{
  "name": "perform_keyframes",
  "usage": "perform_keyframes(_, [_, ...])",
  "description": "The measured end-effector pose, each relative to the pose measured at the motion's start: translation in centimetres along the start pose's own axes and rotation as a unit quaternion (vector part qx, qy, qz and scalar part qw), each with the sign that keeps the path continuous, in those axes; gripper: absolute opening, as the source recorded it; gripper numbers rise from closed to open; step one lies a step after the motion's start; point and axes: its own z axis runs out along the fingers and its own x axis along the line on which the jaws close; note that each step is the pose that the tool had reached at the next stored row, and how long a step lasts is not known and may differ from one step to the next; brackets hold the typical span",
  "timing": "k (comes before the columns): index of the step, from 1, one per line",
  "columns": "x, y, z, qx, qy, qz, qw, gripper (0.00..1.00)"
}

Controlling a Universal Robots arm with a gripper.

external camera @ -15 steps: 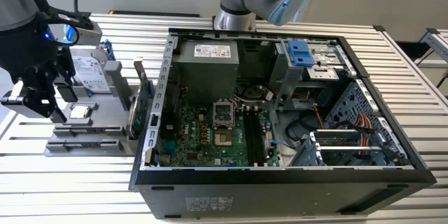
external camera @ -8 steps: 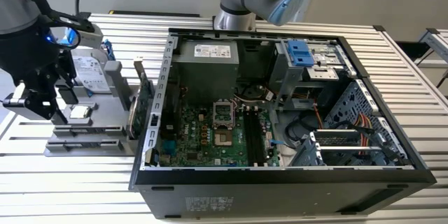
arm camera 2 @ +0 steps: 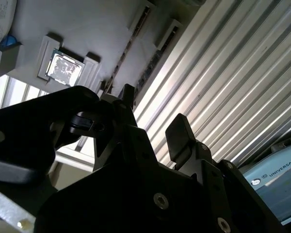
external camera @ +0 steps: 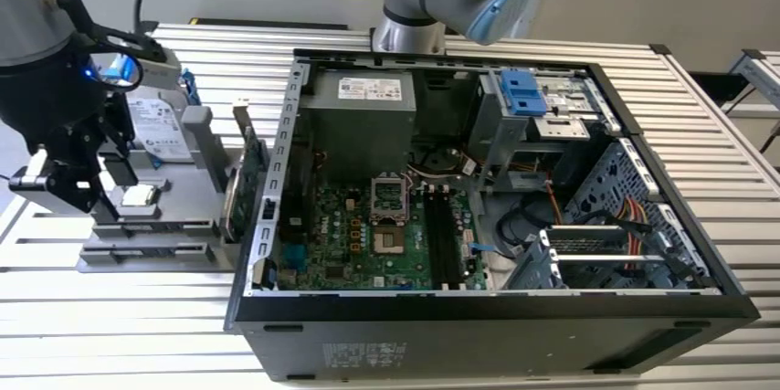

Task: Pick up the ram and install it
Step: 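Pick up the ram and move it above insertion slot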

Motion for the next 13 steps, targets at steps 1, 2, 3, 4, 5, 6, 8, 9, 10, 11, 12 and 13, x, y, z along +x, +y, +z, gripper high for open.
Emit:
perform_keyframes(1, [0.0, 0.0, 0.07, 0.0, 0.0005, 0.0, 1.0, 1.0])
perform_keyframes(2, [-0.01, 0.0, 0.14, 0.0, 0.0011, 0.0, 1.0, 1.0])
perform_keyframes(3, [-0.02, 0.0, 0.21, 0.0, 0.0015, 0.0, 1.0, 1.0])
perform_keyframes(4, [-0.03, 0.0, 0.28, 0.0, 0.002, 0.0, 1.0, 1.0])
perform_keyframes(5, [-0.03, 0.0, 0.36, 0.0, 0.0025, 0.0, 1.0, 1.0])
perform_keyframes(6, [-0.04, 0.0, 0.43, 0.0, 0.003, 0.0, 1.0, 1.0])
perform_keyframes(8, [-0.06, -0.01, 0.59, 0.0001, 0.0039, 0.0, 1.0, 1.0])
perform_keyframes(9, [-0.06, 0.0, 0.66, 0.0, 0.0043, 0.0, 1.0, 1.0])
perform_keyframes(10, [-0.07, -0.01, 0.74, 0.0, 0.0047, 0.0, 1.0, 1.0])
perform_keyframes(11, [-0.08, -0.01, 0.82, 0.0, 0.0051, 0.0, 1.0, 1.0])
perform_keyframes(12, [-0.09, -0.01, 0.9, 0.0, 0.0055, 0.0, 1.0, 1.0])
perform_keyframes(13, [-0.1, -0.01, 0.98, 0.0, 0.0059, 0.0, 1.0, 1.0])
